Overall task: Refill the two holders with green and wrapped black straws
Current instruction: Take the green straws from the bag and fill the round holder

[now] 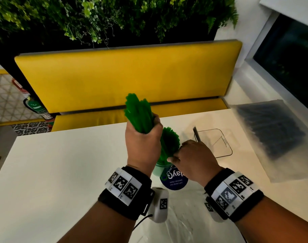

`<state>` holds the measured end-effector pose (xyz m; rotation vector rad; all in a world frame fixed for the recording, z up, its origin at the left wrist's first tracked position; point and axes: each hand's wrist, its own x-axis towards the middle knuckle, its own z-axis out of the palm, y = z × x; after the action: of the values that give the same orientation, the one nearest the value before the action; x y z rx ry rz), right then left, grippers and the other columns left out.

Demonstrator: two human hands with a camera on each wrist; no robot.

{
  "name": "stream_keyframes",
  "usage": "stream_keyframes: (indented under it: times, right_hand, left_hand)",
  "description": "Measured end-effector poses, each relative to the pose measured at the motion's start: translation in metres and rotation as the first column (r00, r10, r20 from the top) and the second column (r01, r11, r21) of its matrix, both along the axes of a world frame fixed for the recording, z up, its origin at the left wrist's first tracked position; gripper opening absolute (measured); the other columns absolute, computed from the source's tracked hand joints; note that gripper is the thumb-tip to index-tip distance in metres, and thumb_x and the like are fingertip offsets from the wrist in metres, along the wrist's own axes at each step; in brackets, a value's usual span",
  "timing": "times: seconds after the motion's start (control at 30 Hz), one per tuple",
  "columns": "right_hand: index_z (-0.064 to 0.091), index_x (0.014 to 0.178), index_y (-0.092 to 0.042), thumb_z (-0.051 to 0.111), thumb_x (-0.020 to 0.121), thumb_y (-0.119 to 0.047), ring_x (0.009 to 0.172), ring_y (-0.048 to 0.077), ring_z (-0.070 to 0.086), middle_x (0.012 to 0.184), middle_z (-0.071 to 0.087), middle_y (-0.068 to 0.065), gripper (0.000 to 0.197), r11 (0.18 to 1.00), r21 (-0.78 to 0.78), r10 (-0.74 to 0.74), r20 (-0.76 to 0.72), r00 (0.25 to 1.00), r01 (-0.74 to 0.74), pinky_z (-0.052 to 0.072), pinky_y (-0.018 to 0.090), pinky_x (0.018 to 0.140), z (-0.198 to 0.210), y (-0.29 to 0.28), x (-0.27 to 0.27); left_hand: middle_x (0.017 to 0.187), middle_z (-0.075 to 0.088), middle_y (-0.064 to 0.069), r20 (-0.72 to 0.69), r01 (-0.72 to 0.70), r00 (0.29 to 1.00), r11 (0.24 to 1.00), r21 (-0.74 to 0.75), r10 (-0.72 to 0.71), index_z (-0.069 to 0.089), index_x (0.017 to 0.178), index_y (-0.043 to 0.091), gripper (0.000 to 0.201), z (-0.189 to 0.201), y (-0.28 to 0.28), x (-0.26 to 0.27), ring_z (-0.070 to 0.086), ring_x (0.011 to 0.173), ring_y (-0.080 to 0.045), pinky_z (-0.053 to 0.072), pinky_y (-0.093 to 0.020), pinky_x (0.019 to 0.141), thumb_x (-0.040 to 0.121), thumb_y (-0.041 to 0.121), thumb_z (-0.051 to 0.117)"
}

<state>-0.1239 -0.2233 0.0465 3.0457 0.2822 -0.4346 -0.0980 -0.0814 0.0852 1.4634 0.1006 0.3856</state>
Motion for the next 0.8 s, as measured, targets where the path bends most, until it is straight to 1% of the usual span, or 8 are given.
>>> stream_keyframes:
  times: [0.07, 0.13, 0.27, 0.37, 0.43, 0.5, 0.6, 0.8]
  right_hand:
    - [0.07, 0.109, -0.031, 0.03, 0.096, -0.061, 0.109, 0.022, 0.054, 0.101, 0.069, 0.002, 0.052, 1.0, -0.018, 0.002, -0.037, 0.999, -0.003, 0.041, 0.041, 0.095, -0.001, 0.0, 0.001]
    - [0.068, 0.112, -0.033, 0.033, 0.097, -0.06, 0.109, 0.021, 0.056, 0.103, 0.069, -0.001, 0.047, 0.999, -0.029, 0.02, -0.042, 0.999, -0.021, 0.042, 0.04, 0.095, -0.002, 0.001, 0.002]
    - [0.07, 0.108, -0.033, 0.043, 0.096, -0.054, 0.096, 0.018, 0.063, 0.101, 0.071, -0.004, 0.037, 0.999, 0.034, -0.001, -0.014, 1.0, 0.001, 0.047, 0.032, 0.087, -0.001, 0.002, 0.002]
    - [0.073, 0.107, -0.032, 0.043, 0.094, -0.058, 0.097, 0.019, 0.063, 0.095, 0.072, -0.003, 0.041, 0.999, 0.041, -0.006, 0.04, 0.999, 0.004, 0.046, 0.035, 0.089, -0.005, 0.002, 0.002]
    - [0.074, 0.104, -0.029, 0.043, 0.092, -0.059, 0.104, 0.02, 0.061, 0.092, 0.074, -0.003, 0.045, 0.998, 0.064, -0.008, 0.088, 0.996, 0.003, 0.044, 0.038, 0.092, -0.009, 0.002, 0.0]
    - [0.074, 0.103, -0.027, 0.045, 0.093, -0.059, 0.11, 0.021, 0.058, 0.092, 0.074, -0.002, 0.045, 0.995, 0.097, -0.007, 0.088, 0.996, -0.001, 0.043, 0.038, 0.093, -0.01, 0.002, -0.002]
    - [0.076, 0.096, -0.024, 0.051, 0.092, -0.056, 0.113, 0.019, 0.057, 0.092, 0.075, -0.001, 0.041, 0.983, 0.185, -0.026, 0.118, 0.993, 0.004, 0.045, 0.037, 0.093, -0.011, 0.002, -0.003]
    - [0.076, 0.09, -0.023, 0.056, 0.091, -0.052, 0.109, 0.015, 0.059, 0.089, 0.074, 0.0, 0.035, 0.956, 0.292, -0.044, 0.147, 0.988, 0.0, 0.045, 0.029, 0.088, -0.015, 0.005, -0.001]
  left_hand:
    - [0.07, 0.063, -0.006, -0.012, -0.026, 1.0, 0.999, -0.02, 0.026, 0.064, 0.089, -0.001, 0.011, -0.001, -0.008, 0.002, 0.059, 0.059, -0.014, 0.049, -0.025, 0.056, 0.083, 0.005, 0.071]
    - [0.071, 0.063, -0.005, -0.028, -0.038, 0.999, 0.999, -0.037, 0.037, 0.063, 0.092, -0.001, 0.014, -0.003, -0.014, 0.002, 0.059, 0.06, -0.015, 0.049, -0.025, 0.056, 0.083, 0.006, 0.072]
    - [0.076, 0.068, -0.004, -0.076, 0.008, 0.997, 1.0, 0.018, -0.007, 0.063, 0.094, 0.009, 0.017, -0.019, -0.022, -0.007, 0.066, 0.07, -0.023, 0.057, -0.029, 0.063, 0.08, 0.013, 0.073]
    - [0.077, 0.067, -0.009, -0.105, 0.052, 0.993, 0.998, 0.038, -0.048, 0.063, 0.093, 0.007, 0.02, -0.032, -0.021, -0.011, 0.065, 0.073, -0.031, 0.059, -0.038, 0.066, 0.078, 0.018, 0.071]
    - [0.075, 0.066, -0.01, -0.104, 0.054, 0.993, 0.998, 0.044, -0.05, 0.062, 0.091, 0.006, 0.017, -0.029, -0.02, -0.01, 0.065, 0.069, -0.027, 0.058, -0.034, 0.063, 0.079, 0.014, 0.071]
    - [0.065, 0.057, -0.006, -0.111, 0.001, 0.994, 1.0, 0.028, 0.002, 0.057, 0.081, 0.007, 0.014, -0.023, -0.018, 0.0, 0.055, 0.057, -0.018, 0.051, -0.028, 0.055, 0.082, 0.007, 0.071]
    - [0.058, 0.036, 0.001, -0.156, -0.104, 0.983, 0.994, -0.021, 0.099, 0.041, 0.07, 0.016, 0.031, -0.017, -0.017, 0.021, 0.034, 0.05, -0.016, 0.035, -0.031, 0.048, 0.081, 0.007, 0.069]
    - [0.059, 0.037, 0.001, -0.133, -0.145, 0.982, 0.987, -0.065, 0.135, 0.044, 0.072, 0.014, 0.027, -0.02, -0.022, 0.027, 0.035, 0.052, -0.016, 0.035, -0.031, 0.048, 0.082, 0.008, 0.069]
